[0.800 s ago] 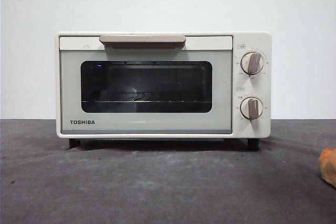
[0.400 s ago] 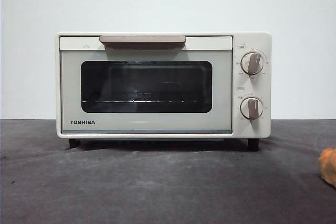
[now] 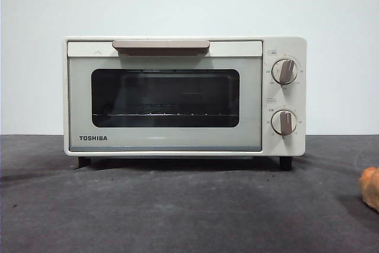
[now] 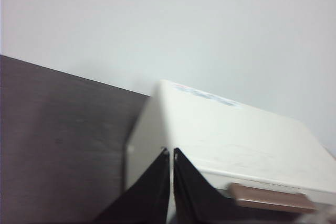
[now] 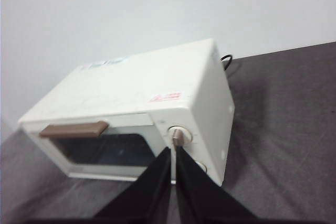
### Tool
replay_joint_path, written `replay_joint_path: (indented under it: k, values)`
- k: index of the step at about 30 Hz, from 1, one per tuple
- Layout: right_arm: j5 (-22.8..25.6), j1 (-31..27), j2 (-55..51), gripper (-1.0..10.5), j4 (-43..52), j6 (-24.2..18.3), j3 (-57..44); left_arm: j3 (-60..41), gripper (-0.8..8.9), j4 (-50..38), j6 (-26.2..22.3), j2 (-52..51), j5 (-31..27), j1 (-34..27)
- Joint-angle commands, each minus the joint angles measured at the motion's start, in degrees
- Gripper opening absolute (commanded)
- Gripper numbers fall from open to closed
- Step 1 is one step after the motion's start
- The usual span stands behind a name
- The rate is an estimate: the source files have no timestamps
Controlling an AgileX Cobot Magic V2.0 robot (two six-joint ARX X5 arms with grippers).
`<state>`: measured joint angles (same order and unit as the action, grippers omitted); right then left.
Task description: The left arm flap open the oven, the right arm pick bread and place it into oven, the left arm flap close the oven
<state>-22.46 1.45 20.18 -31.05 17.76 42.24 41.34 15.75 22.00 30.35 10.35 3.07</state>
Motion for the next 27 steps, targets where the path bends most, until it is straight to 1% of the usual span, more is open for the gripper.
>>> replay_joint_path:
  k: [1, 3, 5, 7, 12, 14, 16, 20, 27]
  values:
    - [-1.99, 0.09, 3.63, 0.1, -3.63, -6.4, 5.2, 5.27, 0.17, 2.56, -0.72, 3.93, 4.26, 0.48]
    - [-4.04, 0.24, 5.86, 0.1, -6.64, -8.24, 8.44, 7.93, 0.17, 4.63, -1.81, 6.25, 7.58, 1.11]
    - [-6.45, 0.74, 7.96, 0.1, -9.38, -10.05, 11.58, 10.38, 0.17, 7.21, -4.26, 8.2, 10.54, 2.1]
    - [-7.72, 1.57, 9.31, 0.1, -10.93, -11.5, 13.86, 12.28, 0.17, 9.99, -6.78, 9.55, 12.44, 3.3]
    - [-7.69, 5.2, 11.3, 0.1, -13.27, -13.77, 18.75, 15.54, 0.17, 15.8, -13.9, 10.84, 15.28, 7.85]
    - [-7.69, 6.71, 11.54, 0.1, -13.7, -13.92, 19.63, 16.5, 0.17, 18.25, -15.91, 10.84, 16.39, 9.51]
    - [-7.74, 7.93, 11.54, 0.1, -13.84, -13.9, 19.8, 17.05, 0.17, 20.59, -17.25, 10.82, 18.86, 10.8]
    - [-7.85, 9.18, 11.5, 0.1, -14.19, -13.9, 19.8, 17.09, 0.19, 23.23, -17.44, 10.4, 23.1, 12.55]
    - [-7.82, 9.35, 11.52, 0.1, -14.25, -13.92, 19.8, 17.09, 0.22, 22.27, -17.46, 10.19, 23.21, 13.07]
